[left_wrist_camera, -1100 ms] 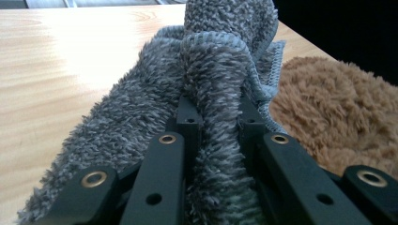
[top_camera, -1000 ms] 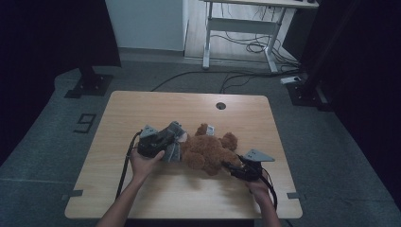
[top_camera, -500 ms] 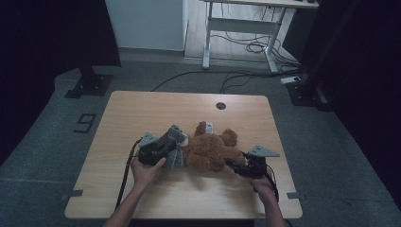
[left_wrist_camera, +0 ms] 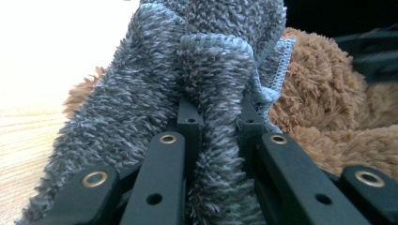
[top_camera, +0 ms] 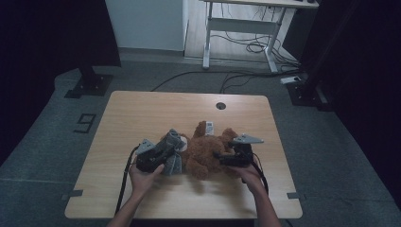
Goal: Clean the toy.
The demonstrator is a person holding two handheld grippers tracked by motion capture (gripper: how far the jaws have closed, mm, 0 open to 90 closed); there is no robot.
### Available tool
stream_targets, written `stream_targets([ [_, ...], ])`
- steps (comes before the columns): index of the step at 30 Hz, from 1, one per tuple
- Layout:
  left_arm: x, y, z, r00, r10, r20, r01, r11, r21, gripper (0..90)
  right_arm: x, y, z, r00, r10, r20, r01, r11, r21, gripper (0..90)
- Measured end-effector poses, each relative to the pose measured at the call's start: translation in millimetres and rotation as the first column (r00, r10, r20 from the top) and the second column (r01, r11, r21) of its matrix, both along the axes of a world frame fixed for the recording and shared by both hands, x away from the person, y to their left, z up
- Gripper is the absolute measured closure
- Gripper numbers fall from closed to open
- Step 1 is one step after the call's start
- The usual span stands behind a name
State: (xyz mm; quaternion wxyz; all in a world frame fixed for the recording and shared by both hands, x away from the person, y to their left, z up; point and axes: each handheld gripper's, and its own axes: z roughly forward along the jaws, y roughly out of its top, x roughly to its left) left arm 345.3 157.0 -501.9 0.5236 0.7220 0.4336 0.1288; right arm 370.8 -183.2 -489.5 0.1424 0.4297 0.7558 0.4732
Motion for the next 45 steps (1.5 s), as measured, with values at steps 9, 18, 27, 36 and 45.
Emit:
stream_targets([
  [9,-7.3,-0.9,0.3,0.9999,-0.009,-0.005,0.009,0.9999,0.006,77.3,-6.7,-7.2,-26.4,0.9961,0.075,-0.048,-0.068,0.989,0.129,35.8],
  [18,-11.0,-5.8,18.5,0.9995,-0.027,-0.013,0.027,0.9996,-0.007,76.6,-16.7,-5.7,-33.8,0.9933,0.094,0.067,-0.099,0.992,0.078,56.7],
  [27,0.2,-94.9,56.8,0.9825,-0.18,0.046,0.176,0.9803,0.09,76.3,-18.2,-5.1,-33.8,0.9856,0.121,0.119,-0.126,0.991,0.039,58.7],
  [36,22.1,-149.6,28.8,0.9763,-0.215,-0.019,0.216,0.9665,0.139,76.4,-20.9,-5.1,-35.6,0.9855,0.104,0.134,-0.108,0.994,0.025,58.5],
  [45,7.1,-112.7,38.1,0.9842,-0.136,0.113,0.092,0.9388,0.332,76.7,-22.2,-8.6,-38.6,0.9831,0.114,0.144,-0.123,0.991,0.06,58.5],
])
